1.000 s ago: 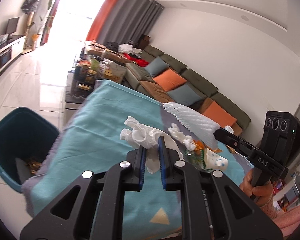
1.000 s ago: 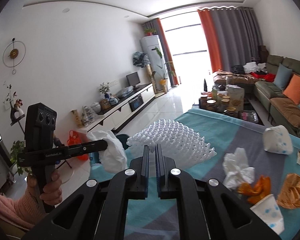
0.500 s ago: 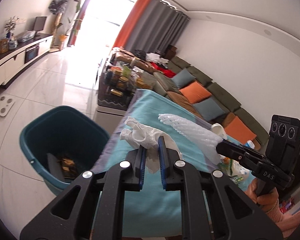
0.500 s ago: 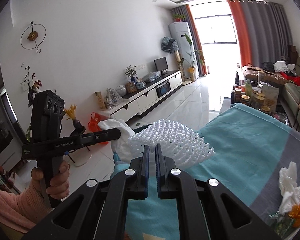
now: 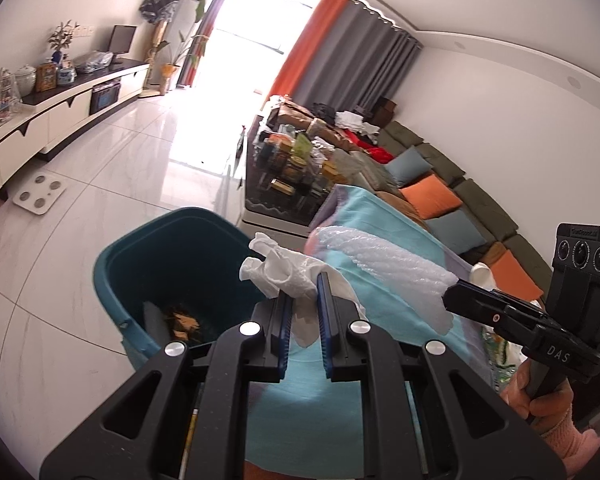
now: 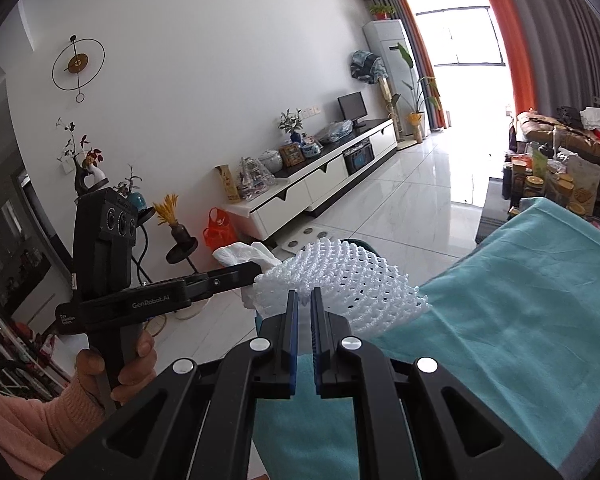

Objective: Collect trash
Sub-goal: 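Carry the tissue and foam net with both tools over the teal bin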

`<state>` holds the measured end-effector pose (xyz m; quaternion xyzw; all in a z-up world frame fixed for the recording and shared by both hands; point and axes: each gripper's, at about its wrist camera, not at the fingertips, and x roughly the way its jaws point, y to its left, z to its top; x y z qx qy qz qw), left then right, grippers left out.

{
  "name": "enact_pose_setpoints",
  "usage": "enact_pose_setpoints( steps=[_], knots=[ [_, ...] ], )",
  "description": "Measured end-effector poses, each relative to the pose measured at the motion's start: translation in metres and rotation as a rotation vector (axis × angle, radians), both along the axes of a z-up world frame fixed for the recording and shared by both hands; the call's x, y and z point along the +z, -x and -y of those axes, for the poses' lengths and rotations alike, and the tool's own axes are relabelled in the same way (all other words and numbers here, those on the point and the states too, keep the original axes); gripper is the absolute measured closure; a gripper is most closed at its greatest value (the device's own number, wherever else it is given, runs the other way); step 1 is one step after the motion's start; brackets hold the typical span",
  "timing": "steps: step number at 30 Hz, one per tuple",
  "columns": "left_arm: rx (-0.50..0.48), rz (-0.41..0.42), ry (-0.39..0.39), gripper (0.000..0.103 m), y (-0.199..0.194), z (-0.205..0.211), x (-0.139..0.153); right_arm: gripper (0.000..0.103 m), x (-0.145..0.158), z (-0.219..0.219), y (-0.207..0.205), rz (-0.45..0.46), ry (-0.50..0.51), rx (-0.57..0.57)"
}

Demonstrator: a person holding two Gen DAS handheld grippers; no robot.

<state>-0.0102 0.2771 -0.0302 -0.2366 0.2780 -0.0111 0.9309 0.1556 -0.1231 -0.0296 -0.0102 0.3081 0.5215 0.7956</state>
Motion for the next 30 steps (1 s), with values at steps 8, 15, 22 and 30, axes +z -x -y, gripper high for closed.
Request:
enact_pose_setpoints(
  steps=[8,15,22,30],
  knots=[
    [0.054,-0.026,0.009,0.09,-0.002,-0.025,-0.011,0.098,-0.006,-0.033,-0.008,-0.037,0.018,0.047],
    [0.087,-0.062,-0.003,0.09,-0.01,-0.038,-0.021,0.098,-0.012,-0.058,-0.016,-0.062,0.034,0.066],
    [0.113,-0.097,-0.025,0.089,-0.02,-0.044,-0.03,0.098,-0.023,-0.081,-0.032,-0.127,0.049,0.076],
    [0.135,-0.14,-0.036,0.089,-0.038,-0.045,-0.046,0.098,-0.041,-0.102,-0.047,-0.203,0.095,0.061]
  ],
)
